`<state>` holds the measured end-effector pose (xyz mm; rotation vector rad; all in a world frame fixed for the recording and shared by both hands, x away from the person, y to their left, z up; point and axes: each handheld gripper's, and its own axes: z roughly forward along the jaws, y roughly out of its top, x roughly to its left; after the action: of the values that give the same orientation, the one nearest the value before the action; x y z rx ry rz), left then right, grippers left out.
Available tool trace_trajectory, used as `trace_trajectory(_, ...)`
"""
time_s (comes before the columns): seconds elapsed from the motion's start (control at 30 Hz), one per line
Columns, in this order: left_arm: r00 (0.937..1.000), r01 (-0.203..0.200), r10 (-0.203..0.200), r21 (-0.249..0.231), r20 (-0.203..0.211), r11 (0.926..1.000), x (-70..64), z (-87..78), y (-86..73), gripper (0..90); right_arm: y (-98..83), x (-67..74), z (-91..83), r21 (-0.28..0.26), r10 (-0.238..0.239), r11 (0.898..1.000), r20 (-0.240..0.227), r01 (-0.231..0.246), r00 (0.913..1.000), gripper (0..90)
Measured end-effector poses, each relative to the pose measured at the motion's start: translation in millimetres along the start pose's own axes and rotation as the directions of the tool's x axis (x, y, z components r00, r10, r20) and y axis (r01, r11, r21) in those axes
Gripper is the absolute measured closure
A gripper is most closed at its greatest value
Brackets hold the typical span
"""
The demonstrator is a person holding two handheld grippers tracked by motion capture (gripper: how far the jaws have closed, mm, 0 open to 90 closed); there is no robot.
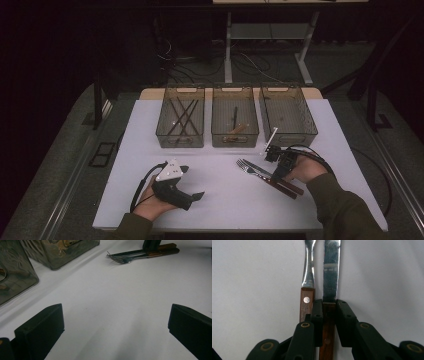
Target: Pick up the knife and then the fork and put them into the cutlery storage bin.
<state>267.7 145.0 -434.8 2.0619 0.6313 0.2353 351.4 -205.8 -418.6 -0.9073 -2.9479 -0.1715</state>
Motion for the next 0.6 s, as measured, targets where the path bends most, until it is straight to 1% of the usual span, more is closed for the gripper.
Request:
trace_trajectory(0.17,1.0000,0.001,-0.001,0.000,-0.001,1.0000,0.1,0.0,-0.2,0.0,-2.1,0.4,-3.3,-0.046,-0.004,0.999,-0.014,0.003,0.9999,76.9)
trace_trajectory(0.23,1.0000,0.003,-0.003,-0.002,-0.001,1.0000,0.1,-0.5,-0.1,0.0,-3.4,0.3,-3.6,-0.058,0.002,0.998,-0.010,-0.002,0.9999,76.9)
trace_trajectory(0.27,1.0000,0.001,-0.001,-0.003,-0.001,1.0000,0.2,-0.7,0.0,0.0,-4.6,-0.7,-3.8,-0.067,-0.004,0.998,-0.011,0.003,0.9999,76.9)
trace_trajectory(0.3,1.0000,0.001,-0.001,-0.003,-0.002,1.0000,0.4,-0.8,-0.1,0.0,-6.0,-1.5,-4.0,-0.083,-0.004,0.997,-0.007,0.003,1.0000,76.9)
trace_trajectory(0.33,1.0000,0.000,0.000,-0.004,-0.002,1.0000,0.6,-0.9,-0.1,0.0,-7.8,-2.1,-4.7,-0.097,0.007,0.995,-0.010,-0.008,0.9999,76.9)
trace_trajectory(0.43,1.0000,0.002,-0.002,-0.009,-0.002,1.0000,1.3,-1.0,-0.1,0.0,-13.9,-4.4,-9.0,-0.154,0.021,0.988,-0.013,-0.022,0.9997,76.9)
trace_trajectory(0.47,1.0000,0.000,0.000,-0.007,-0.002,1.0000,1.5,-1.2,-0.1,0.0,-16.1,-4.9,-10.5,-0.176,0.026,0.984,-0.006,-0.027,0.9996,76.9)
trace_trajectory(0.5,1.0000,0.001,-0.001,-0.008,-0.002,1.0000,1.6,-1.2,-0.2,0.0,-18.4,-5.7,-11.8,-0.195,0.035,0.980,-0.008,-0.035,0.9994,76.9)
trace_trajectory(0.57,1.0000,0.001,-0.001,-0.008,-0.002,1.0000,1.8,-1.2,-0.2,0.0,-23.7,-7.8,-14.1,-0.241,0.046,0.969,-0.002,-0.045,0.9989,76.9)
trace_trajectory(0.6,1.0000,0.003,-0.003,-0.010,-0.003,0.9999,1.9,-1.2,-0.2,0.0,-26.2,-8.7,-15.2,-0.265,0.059,0.962,-0.007,-0.059,0.9982,76.9)
